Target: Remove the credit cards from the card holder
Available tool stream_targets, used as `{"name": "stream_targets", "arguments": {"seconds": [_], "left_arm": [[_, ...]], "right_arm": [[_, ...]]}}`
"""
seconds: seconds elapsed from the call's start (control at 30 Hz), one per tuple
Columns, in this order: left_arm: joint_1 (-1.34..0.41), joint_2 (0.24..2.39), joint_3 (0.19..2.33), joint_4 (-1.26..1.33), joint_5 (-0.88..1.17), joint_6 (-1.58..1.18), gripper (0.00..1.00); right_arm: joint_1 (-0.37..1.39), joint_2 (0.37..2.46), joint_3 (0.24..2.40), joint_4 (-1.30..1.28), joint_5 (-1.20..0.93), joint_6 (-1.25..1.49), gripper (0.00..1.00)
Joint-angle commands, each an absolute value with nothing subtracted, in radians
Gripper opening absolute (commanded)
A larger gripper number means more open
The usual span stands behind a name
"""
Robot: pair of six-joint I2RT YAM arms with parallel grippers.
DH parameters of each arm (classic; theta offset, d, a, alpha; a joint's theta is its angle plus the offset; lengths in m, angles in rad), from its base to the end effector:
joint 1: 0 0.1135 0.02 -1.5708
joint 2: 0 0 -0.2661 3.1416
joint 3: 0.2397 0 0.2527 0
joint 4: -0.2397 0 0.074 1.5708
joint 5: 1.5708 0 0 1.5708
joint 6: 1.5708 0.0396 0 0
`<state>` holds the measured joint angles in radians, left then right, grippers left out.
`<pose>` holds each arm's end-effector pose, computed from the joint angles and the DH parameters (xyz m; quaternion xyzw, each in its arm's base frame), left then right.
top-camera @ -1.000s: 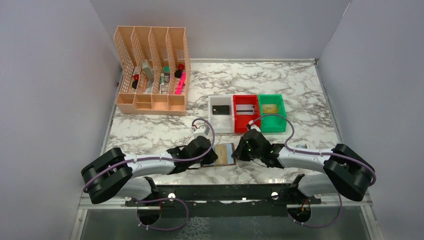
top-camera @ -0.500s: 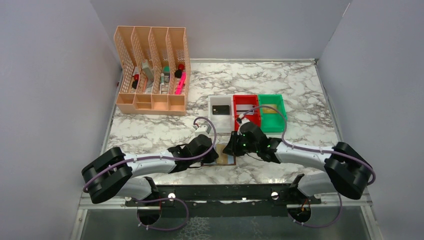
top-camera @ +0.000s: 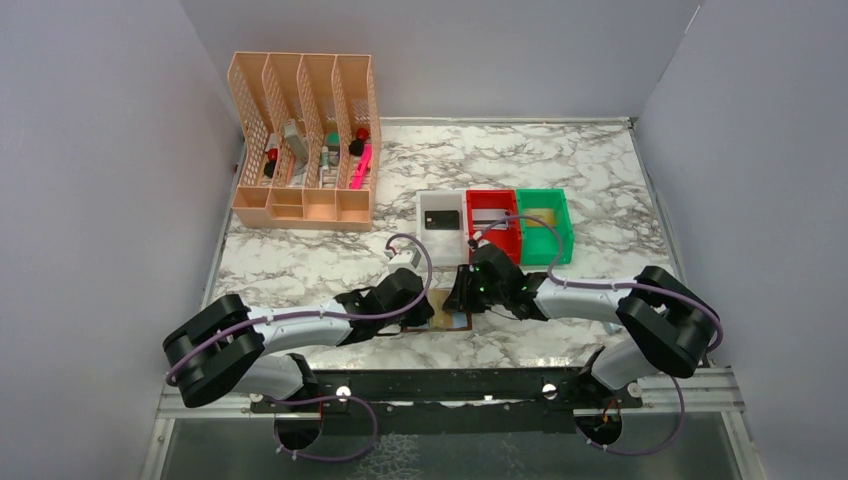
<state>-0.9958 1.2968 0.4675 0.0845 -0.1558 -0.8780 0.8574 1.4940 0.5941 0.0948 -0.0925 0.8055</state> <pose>0.1363 -0.1991 0.1525 0.0226 0.9134 -0.2802 0.2944 0.1790 0.2124 0.1421 -0.0413 0.9259 0.3046 0.2198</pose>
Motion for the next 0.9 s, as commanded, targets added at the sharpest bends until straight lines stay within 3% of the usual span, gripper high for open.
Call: {"name": "stream_targets", "arguments": {"seconds": [0.0,0.17,0.37,0.87], "left_arm": [[-0.991,1.313,0.473,0.151,-0.125,-0.871,0.21],[-0.988,1.349,0.476,0.193,-0.086,-0.903,0.34],[-0.979,1.352,0.453,0.221,-0.079,-0.951,0.35],[-0.959,1.237,0.412,0.142,-0.169,-0.933,0.04]], "right_arm": [[0.863,1.53,0.54,0.056,-0.094,0.835,0.3],[0.862,1.535,0.523,0.076,-0.097,0.857,0.3],[0.862,1.534,0.512,0.079,-0.096,0.86,0.29],[0.862,1.505,0.515,0.065,-0.055,0.858,0.29]]}}
